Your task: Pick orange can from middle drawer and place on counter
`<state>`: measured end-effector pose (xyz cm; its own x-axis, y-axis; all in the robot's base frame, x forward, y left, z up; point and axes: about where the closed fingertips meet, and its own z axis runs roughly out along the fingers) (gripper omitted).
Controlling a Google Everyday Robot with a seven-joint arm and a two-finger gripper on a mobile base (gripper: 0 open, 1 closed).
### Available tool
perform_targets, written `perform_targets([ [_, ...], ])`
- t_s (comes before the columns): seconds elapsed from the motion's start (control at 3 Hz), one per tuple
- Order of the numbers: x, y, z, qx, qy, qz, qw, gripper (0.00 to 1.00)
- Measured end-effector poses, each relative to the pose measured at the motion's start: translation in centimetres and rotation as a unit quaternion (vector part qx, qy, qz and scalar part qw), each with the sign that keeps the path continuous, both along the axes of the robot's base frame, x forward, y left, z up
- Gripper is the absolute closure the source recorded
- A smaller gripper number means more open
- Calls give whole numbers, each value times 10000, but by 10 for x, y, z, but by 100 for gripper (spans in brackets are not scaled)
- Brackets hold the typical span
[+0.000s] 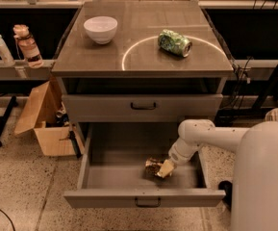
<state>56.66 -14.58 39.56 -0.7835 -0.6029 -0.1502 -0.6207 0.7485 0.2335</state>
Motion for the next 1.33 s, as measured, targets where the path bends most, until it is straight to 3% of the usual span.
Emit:
perform_targets([
  [0.33,-15,-1,40,279,-115,444,9986,100],
  [0.67,-30,-2,85,559,-208,1061,9926,100],
  [1.33,-33,3,183,459,-706,1694,9819,100],
])
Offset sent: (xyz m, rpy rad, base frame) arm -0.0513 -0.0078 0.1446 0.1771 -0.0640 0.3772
